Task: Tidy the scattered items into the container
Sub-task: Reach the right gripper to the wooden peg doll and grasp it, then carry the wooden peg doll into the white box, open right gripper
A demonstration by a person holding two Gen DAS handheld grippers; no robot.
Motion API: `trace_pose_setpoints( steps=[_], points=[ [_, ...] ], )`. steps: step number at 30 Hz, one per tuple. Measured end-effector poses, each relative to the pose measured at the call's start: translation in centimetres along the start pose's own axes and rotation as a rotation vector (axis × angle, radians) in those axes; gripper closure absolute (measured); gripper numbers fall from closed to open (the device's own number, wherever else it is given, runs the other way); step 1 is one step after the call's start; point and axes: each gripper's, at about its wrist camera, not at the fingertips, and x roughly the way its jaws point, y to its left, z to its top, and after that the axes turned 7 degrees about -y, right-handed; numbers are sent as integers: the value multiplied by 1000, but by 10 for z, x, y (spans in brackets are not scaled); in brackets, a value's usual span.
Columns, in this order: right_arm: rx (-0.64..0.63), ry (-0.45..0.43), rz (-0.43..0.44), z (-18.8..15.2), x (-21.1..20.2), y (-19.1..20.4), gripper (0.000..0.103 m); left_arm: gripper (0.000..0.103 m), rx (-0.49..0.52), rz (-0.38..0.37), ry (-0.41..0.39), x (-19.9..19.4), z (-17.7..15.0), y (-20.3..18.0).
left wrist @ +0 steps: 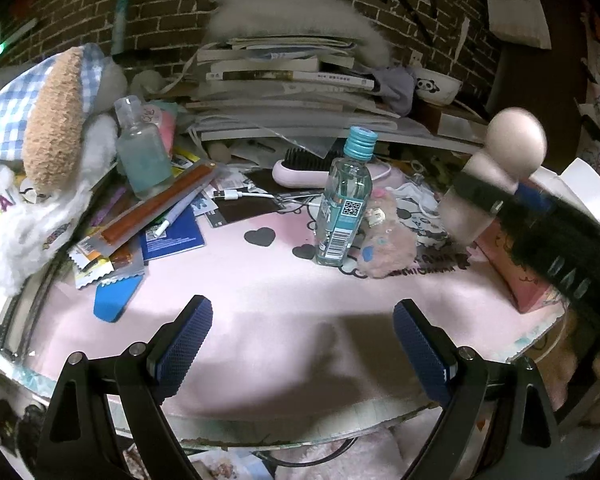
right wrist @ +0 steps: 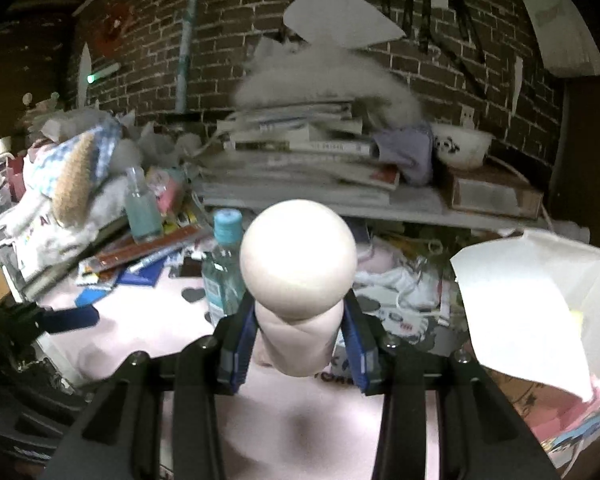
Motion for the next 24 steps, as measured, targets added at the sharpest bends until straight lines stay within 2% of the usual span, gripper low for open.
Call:
trace_pose_setpoints(
  steps=[10,15,21,24],
  points=[
    [31,-108,-39,42,-43,-43,66,12,9,-18,-15,-5,3,-9],
    [96,-118,78,62,-57,-60,66,12,21,-19,-16,-7,5,-17],
    [82,-149,119,80,-67,-56,66,12,32,-13,-18,-10,5,-20],
    [87,-143,98,86,-70,-62,66,12,38,-8,-17,-12,4,-21]
  ],
)
